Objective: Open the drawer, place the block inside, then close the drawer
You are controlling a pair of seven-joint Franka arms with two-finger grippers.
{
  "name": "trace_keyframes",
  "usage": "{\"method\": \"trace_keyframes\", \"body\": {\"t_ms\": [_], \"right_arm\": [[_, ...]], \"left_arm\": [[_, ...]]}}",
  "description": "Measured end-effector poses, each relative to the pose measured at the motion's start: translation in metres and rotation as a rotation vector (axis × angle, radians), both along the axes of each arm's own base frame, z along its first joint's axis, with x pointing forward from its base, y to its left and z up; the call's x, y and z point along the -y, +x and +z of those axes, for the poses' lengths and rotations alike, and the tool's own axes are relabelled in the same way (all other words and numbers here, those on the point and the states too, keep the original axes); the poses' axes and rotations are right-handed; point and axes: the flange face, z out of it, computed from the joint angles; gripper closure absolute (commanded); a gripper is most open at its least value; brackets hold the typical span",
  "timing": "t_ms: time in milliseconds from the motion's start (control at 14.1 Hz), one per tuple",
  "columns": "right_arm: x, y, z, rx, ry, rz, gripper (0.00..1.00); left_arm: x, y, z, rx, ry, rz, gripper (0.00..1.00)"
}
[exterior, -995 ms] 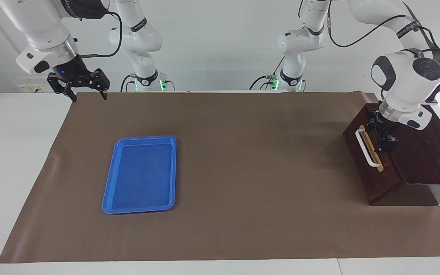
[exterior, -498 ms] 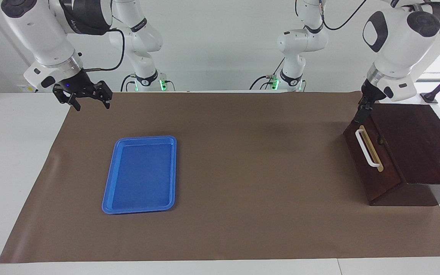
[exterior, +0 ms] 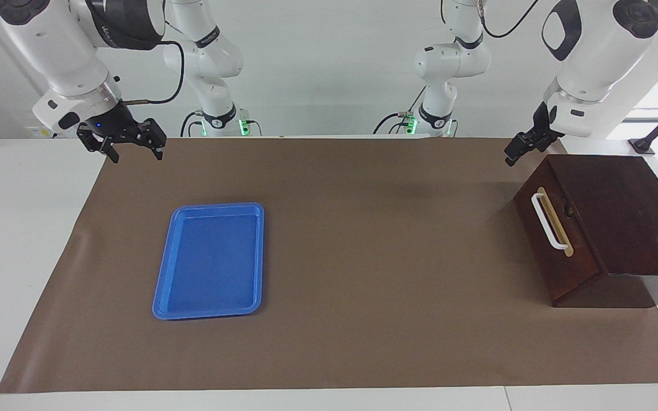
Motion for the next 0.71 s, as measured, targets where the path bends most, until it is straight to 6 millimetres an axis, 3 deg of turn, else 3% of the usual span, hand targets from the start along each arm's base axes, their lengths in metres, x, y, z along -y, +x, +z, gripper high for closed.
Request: {"method": "trace_keyframes", "body": {"t_ms": [213, 711], "right_arm": [[0.0, 0.0, 0.004, 0.003, -0.002, -0.001, 0.0], [0.002, 0.0, 0.007, 0.008, -0.018, 0.001, 0.0]], "left_arm": [[0.004, 0.014, -0.001, -0.017, -0.015, -0.112, 0.0], [-0.003, 0.019, -0.005, -0.022, -0.029, -0.202, 0.0]]}}
